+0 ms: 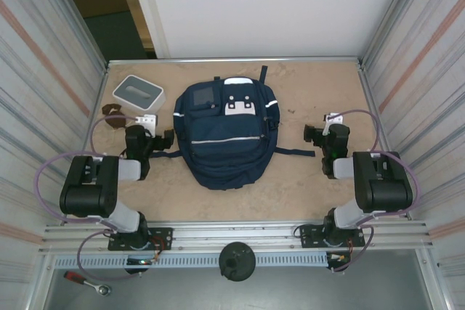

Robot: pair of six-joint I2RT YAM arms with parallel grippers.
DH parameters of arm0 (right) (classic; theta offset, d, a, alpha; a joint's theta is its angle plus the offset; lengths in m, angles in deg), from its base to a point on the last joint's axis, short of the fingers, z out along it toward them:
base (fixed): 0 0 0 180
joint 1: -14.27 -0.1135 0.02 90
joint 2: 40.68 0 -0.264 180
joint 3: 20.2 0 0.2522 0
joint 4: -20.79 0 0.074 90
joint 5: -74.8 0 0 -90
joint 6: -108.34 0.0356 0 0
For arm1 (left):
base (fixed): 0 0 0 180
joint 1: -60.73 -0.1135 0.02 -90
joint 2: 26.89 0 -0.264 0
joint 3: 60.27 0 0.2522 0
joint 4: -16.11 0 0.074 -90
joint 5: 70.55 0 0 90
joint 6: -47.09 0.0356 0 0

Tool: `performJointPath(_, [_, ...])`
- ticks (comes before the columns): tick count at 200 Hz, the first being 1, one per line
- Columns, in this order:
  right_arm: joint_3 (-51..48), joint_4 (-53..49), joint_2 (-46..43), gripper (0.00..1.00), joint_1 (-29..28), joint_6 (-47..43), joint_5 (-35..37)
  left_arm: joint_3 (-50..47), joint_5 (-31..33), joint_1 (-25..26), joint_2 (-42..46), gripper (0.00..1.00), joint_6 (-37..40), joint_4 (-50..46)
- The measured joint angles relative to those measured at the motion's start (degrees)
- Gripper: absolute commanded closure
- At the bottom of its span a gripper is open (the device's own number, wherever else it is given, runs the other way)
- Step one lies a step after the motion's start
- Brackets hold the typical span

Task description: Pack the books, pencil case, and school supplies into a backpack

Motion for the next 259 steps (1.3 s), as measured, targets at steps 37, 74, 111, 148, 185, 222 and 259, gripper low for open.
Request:
performJointPath(37, [1.22, -0.13, 0.04, 0.01, 1.01, 1.05, -1.60, 0.50, -0.61, -0.22, 0.00, 0.01, 0.00, 0.02])
performJointPath(74, [1.25, -0.20, 0.04, 0.01, 1.01, 1.07, -2.47, 0.50, -0.68, -0.22, 0.00, 0.01, 0.00, 0.02])
performJointPath(111, [1.22, -0.20, 0.04, 0.01, 1.01, 1.07, -2.62, 0.50, -0.74, -0.22, 0.00, 0.01, 0.00, 0.02])
performJointPath(148, [1.22, -0.20, 0.04, 0.01, 1.01, 1.07, -2.62, 0.50, -0.74, -0.22, 0.00, 0.01, 0.00, 0.04])
performJointPath(185, [1.22, -0.20, 0.04, 0.01, 1.01, 1.07, -2.62, 0.50, -0.74, -0.22, 0.00, 0.01, 0.00, 0.02])
performJointPath(222, [1.25, -0.20, 0.04, 0.01, 1.01, 1.07, -2.62, 0.50, -0.74, -0.22, 0.00, 0.01, 0.00, 0.02])
performJointPath(259, [1.25, -0.20, 0.04, 0.01, 1.01, 1.05, -2.62, 0.50, -0.74, -0.22, 0.00, 0.01, 0.00, 0.02])
